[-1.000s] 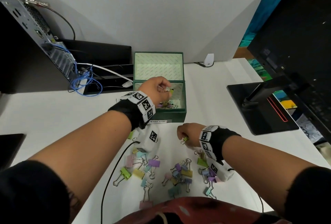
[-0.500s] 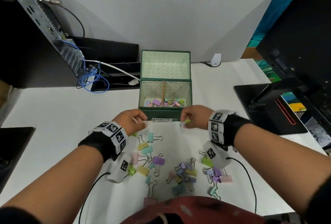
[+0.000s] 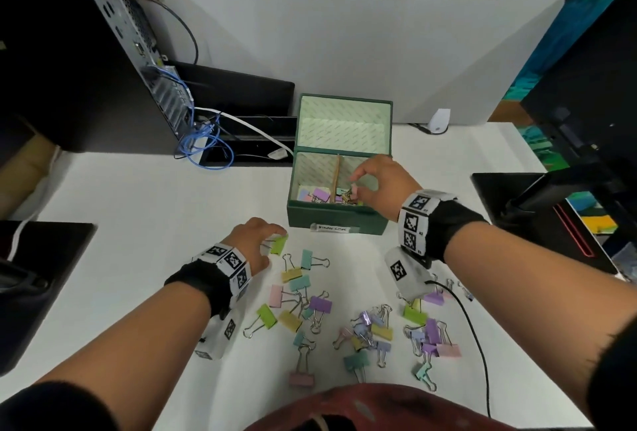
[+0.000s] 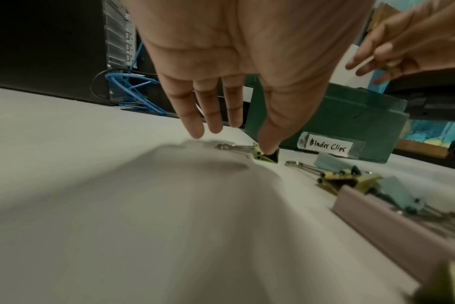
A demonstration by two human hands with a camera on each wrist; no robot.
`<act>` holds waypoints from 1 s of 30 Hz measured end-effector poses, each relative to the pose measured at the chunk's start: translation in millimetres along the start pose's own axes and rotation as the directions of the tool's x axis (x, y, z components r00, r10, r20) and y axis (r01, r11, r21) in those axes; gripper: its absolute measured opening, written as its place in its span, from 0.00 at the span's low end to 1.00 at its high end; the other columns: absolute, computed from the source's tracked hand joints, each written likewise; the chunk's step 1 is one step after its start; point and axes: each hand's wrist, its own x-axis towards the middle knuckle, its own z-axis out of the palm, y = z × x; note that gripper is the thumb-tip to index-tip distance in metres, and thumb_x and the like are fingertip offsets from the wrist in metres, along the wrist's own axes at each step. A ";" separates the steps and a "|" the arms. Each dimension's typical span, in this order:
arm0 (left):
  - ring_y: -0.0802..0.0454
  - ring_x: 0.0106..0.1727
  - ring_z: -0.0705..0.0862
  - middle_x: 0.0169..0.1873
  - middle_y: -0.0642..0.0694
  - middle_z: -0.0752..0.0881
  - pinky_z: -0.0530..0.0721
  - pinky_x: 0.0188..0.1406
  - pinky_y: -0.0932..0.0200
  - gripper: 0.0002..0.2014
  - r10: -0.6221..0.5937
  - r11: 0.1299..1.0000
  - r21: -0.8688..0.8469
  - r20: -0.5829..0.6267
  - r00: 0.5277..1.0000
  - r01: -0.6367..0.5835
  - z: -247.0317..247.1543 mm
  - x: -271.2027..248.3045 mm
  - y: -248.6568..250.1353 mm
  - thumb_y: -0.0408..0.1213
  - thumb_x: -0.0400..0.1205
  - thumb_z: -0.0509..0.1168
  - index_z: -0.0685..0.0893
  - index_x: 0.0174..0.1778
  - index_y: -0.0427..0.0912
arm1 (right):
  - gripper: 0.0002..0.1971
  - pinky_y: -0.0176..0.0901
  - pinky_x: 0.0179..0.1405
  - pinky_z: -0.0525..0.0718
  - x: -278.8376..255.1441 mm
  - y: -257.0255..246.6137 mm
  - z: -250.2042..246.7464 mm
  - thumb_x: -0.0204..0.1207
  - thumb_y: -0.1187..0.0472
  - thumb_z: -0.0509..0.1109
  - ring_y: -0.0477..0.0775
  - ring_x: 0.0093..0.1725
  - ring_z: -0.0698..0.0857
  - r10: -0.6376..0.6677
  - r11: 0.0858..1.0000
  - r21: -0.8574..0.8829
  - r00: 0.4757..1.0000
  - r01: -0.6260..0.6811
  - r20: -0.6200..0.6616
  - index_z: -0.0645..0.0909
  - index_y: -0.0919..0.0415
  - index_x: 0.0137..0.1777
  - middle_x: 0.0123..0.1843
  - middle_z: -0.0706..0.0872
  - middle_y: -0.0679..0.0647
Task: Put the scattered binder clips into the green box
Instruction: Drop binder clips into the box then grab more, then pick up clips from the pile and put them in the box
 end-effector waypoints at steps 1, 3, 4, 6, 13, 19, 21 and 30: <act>0.43 0.70 0.74 0.69 0.43 0.72 0.72 0.72 0.55 0.29 0.027 1.000 0.015 0.012 1.000 -0.027 0.1 1.0 0.8 0.30 0.75 0.65 0.73 0.72 0.55 | 0.06 0.50 0.69 0.74 -4.0 -4.6 3.3 0.75 0.58 0.69 0.56 0.65 0.76 -0.058 0.998 -0.019 0.998 0.059 0.027 0.83 0.53 0.51 0.62 0.78 0.53; 0.44 0.70 0.74 0.70 0.45 0.73 0.72 0.73 0.54 0.28 0.055 0.997 0.053 0.035 0.998 -0.057 0.5 3.8 3.1 0.30 0.75 0.65 0.74 0.71 0.56 | 0.06 0.51 0.67 0.76 -10.9 -15.5 11.3 0.76 0.57 0.68 0.53 0.60 0.78 -0.162 0.981 -0.079 0.972 0.178 0.172 0.83 0.53 0.50 0.56 0.79 0.50; 0.44 0.69 0.75 0.70 0.45 0.74 0.73 0.72 0.52 0.27 0.058 0.995 0.080 0.041 0.997 -0.061 0.9 5.7 4.2 0.30 0.75 0.65 0.75 0.70 0.55 | 0.06 0.49 0.64 0.78 -13.9 -21.2 16.2 0.77 0.57 0.66 0.51 0.55 0.78 -0.194 0.966 -0.117 0.942 0.233 0.276 0.83 0.54 0.51 0.53 0.78 0.48; 0.44 0.68 0.76 0.69 0.46 0.76 0.75 0.70 0.51 0.25 0.054 0.991 0.123 0.049 0.997 -0.060 1.8 8.4 6.5 0.31 0.75 0.65 0.77 0.68 0.54 | 0.09 0.46 0.59 0.80 -18.4 -30.0 28.2 0.78 0.58 0.65 0.49 0.50 0.78 -0.211 0.932 -0.174 0.866 0.318 0.453 0.83 0.53 0.55 0.52 0.79 0.48; 0.44 0.63 0.78 0.61 0.44 0.79 0.78 0.65 0.52 0.20 0.051 0.993 0.107 -0.008 0.999 -0.050 7.3 8.0 3.7 0.31 0.75 0.66 0.82 0.62 0.52 | 0.25 0.52 0.64 0.79 -17.1 -28.6 80.5 0.74 0.59 0.70 0.60 0.68 0.77 -0.110 0.857 -0.307 0.730 0.414 0.675 0.72 0.50 0.72 0.70 0.75 0.56; 0.46 0.60 0.80 0.58 0.45 0.79 0.79 0.62 0.55 0.18 0.050 0.998 0.030 -0.065 0.997 -0.048 4.1 2.6 -2.7 0.34 0.74 0.69 0.82 0.60 0.51 | 0.24 0.51 0.58 0.80 -15.2 -24.0 96.5 0.72 0.61 0.71 0.62 0.63 0.77 -0.103 0.856 -0.341 0.776 0.388 0.623 0.74 0.53 0.68 0.66 0.75 0.58; 0.47 0.58 0.81 0.56 0.46 0.79 0.78 0.60 0.57 0.17 0.063 0.998 -0.014 -0.095 0.993 -0.065 -1.1 1.5 -3.0 0.35 0.74 0.69 0.82 0.59 0.50 | 0.20 0.49 0.56 0.79 -14.4 -22.2 95.7 0.72 0.60 0.70 0.62 0.62 0.78 -0.103 0.867 -0.334 0.788 0.370 0.607 0.76 0.54 0.65 0.64 0.76 0.59; 0.56 0.49 0.80 0.49 0.56 0.78 0.80 0.53 0.59 0.13 0.234 0.907 -0.242 -0.391 0.890 -0.344 -59.2 7.1 31.7 0.35 0.75 0.72 0.84 0.53 0.52 | 0.16 0.41 0.50 0.79 -15.7 -9.1 70.1 0.70 0.56 0.72 0.56 0.55 0.81 -0.033 0.936 -0.281 0.852 0.209 0.523 0.79 0.53 0.58 0.60 0.78 0.54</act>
